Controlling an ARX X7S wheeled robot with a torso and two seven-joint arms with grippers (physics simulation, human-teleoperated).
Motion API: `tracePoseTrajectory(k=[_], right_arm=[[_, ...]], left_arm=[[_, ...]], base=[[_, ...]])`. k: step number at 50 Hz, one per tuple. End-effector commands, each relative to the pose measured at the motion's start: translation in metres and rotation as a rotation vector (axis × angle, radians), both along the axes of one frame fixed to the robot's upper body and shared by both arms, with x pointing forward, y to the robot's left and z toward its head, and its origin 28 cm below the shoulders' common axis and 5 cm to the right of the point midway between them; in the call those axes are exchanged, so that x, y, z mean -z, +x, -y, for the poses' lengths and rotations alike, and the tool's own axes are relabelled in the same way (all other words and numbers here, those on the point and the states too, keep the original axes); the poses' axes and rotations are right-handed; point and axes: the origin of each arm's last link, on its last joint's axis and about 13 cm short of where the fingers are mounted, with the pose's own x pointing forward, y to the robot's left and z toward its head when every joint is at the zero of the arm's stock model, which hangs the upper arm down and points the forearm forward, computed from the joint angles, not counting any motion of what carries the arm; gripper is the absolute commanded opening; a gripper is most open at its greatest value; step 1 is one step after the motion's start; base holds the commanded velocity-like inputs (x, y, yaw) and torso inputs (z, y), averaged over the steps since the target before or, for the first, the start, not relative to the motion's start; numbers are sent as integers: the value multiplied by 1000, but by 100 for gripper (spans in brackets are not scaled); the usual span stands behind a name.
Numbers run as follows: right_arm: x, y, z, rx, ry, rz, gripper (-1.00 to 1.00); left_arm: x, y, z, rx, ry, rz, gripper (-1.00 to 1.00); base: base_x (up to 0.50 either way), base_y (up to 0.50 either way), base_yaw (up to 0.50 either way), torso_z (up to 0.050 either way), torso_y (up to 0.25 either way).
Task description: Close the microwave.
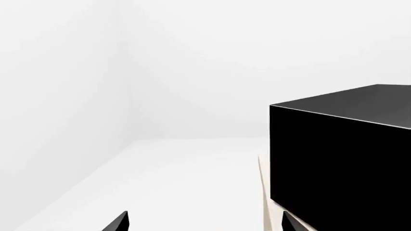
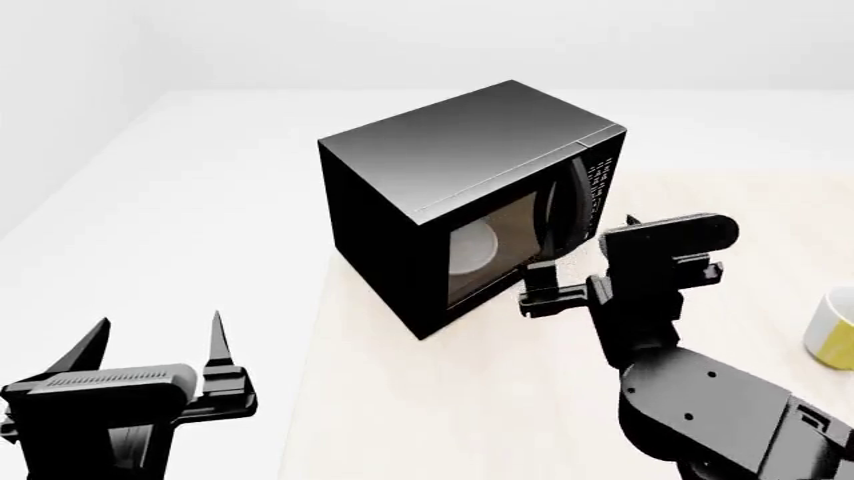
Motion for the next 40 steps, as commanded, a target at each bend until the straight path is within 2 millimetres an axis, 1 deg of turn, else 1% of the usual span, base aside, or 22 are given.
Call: tracePoseTrajectory(k=[1, 5, 11, 15, 21, 28, 40], right_arm=[[-7, -23, 2, -4, 25, 53, 100], [-8, -31, 3, 1, 34, 79, 100], [-14, -46, 4, 6, 37, 120, 100], [-17, -53, 6, 9, 39, 137, 100], [-15, -59, 7, 10, 41, 143, 100], [-17, -74, 7, -3, 36, 168, 100], [-22, -93, 8, -23, 59, 195, 100]], left_arm=[[-1, -1, 0, 0, 1, 2, 100], [0, 0, 0, 1, 1, 2, 100], [-1, -1, 0, -1, 0, 4, 100], [0, -1, 0, 0, 0, 2, 100], [0, -1, 0, 1, 0, 4, 100], [-1, -1, 0, 0, -1, 6, 100], [-2, -1, 0, -2, -2, 6, 100]], base=[[0, 0, 0, 0, 0], [0, 0, 0, 0, 0], [0, 0, 0, 0, 0], [0, 0, 0, 0, 0], [0, 0, 0, 0, 0], [0, 0, 0, 0, 0], [0, 0, 0, 0, 0]])
